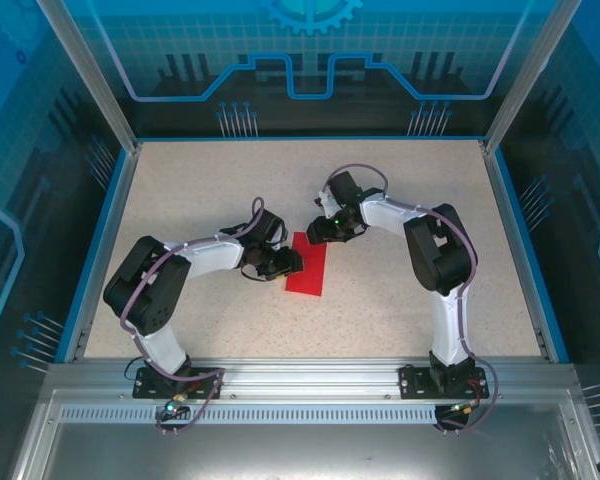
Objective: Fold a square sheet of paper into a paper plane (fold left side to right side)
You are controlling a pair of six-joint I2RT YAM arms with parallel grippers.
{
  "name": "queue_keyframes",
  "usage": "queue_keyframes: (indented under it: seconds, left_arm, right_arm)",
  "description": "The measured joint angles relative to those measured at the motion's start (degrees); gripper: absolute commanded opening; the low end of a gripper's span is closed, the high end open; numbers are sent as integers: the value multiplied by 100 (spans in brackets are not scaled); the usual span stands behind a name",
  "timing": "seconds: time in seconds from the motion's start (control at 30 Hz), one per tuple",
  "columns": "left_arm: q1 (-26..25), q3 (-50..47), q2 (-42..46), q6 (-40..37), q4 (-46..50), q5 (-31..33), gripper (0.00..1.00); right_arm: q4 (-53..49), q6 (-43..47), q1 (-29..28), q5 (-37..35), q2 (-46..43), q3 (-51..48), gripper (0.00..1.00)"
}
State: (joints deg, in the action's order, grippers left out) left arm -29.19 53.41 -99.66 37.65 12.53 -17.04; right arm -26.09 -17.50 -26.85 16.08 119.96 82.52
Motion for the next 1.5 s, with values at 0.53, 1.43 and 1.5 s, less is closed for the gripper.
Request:
queue_keyframes:
  seconds: [0.53,1.43,1.5]
  left_arm:
    - [0,-190,116,245,-197,-52,5]
    - [0,-791,341,1757,-1460,-820,0]
    - [0,-796,341,1775,-1460,-833,0]
  right_arm:
    - [332,245,-2,7,-238,-310,72]
    - [2811,1860,-2487,-1786,-3456,-4544,79]
    - [2835,1910,-2487,-1871,-3296,-4461,77]
